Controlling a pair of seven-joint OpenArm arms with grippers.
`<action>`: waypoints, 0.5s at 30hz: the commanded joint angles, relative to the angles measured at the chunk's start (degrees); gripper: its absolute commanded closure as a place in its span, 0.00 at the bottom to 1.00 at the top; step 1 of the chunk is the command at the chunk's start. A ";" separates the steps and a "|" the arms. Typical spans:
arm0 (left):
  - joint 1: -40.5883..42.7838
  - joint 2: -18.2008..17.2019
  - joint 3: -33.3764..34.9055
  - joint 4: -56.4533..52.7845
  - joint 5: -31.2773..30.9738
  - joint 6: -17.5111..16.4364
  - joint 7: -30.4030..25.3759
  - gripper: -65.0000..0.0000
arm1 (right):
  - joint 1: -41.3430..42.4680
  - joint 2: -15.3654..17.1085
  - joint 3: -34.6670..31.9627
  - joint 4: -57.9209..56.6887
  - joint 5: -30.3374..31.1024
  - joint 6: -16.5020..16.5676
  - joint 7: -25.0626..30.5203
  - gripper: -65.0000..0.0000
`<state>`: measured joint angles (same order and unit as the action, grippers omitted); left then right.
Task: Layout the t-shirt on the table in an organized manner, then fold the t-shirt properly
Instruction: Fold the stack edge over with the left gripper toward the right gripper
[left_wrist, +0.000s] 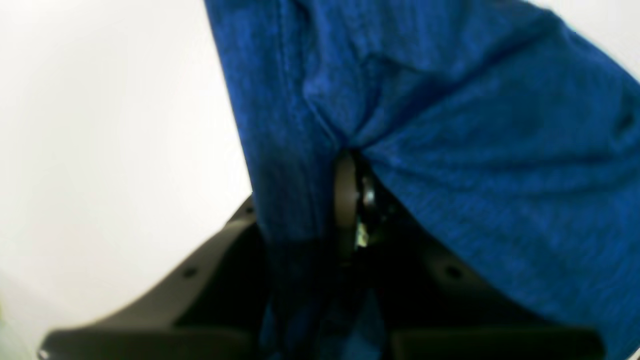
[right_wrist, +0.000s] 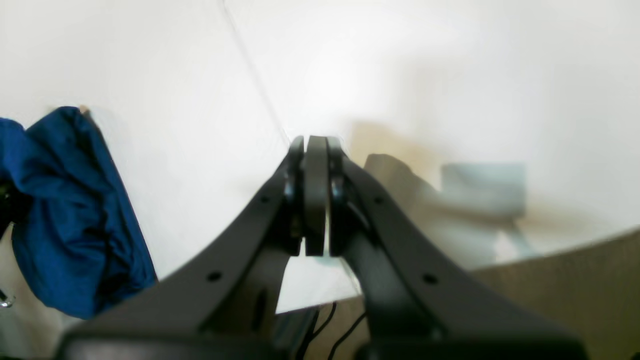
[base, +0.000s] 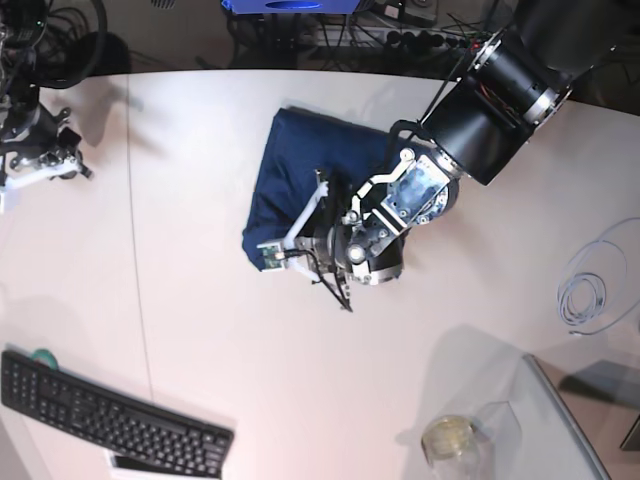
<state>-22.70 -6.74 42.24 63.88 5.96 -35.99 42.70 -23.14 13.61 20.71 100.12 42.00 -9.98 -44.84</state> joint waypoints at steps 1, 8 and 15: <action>-1.17 1.69 -0.88 -1.42 0.07 0.25 -0.02 1.00 | -0.56 0.77 1.40 0.94 0.33 0.35 0.75 1.00; -1.96 9.51 -2.02 -9.59 0.07 0.25 -0.10 1.00 | -1.79 -0.90 5.80 0.94 0.42 0.35 0.84 1.00; -1.96 14.44 -9.32 -15.04 0.07 0.51 0.34 1.00 | -1.79 -1.96 7.11 0.94 0.33 0.44 0.84 1.00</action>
<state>-24.14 7.46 32.75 48.77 5.74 -35.46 42.46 -24.97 11.05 27.40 100.12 41.95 -9.96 -44.77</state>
